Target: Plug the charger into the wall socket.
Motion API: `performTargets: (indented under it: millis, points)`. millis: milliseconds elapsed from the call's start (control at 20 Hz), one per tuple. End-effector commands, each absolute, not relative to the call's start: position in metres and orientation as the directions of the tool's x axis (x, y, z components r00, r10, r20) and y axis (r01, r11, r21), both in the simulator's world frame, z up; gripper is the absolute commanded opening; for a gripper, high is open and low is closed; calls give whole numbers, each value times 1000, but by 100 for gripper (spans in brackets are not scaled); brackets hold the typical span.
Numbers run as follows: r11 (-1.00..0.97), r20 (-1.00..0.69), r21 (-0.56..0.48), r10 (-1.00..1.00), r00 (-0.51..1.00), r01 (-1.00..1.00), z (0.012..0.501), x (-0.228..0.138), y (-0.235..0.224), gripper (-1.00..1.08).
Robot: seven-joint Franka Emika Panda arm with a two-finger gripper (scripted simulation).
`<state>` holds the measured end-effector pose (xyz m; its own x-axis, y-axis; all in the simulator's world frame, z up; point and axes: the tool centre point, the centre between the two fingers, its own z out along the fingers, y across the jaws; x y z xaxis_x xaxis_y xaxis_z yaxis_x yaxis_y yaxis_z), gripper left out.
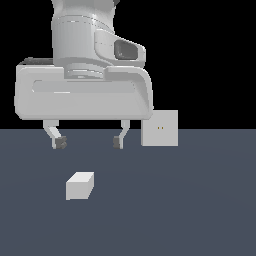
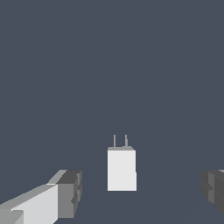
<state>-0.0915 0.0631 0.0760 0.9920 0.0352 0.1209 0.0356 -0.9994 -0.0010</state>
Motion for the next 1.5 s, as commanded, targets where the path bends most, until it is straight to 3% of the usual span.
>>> performTargets:
  millis: [0,700,1450]
  points:
    - [-999,129,-2,38,991,39,70,-96,67,100]
    - [-999,136,-1,42,990,43,58,-101,73,100]
    - [-999,137,0,42,990,43,12,-101,73,100]
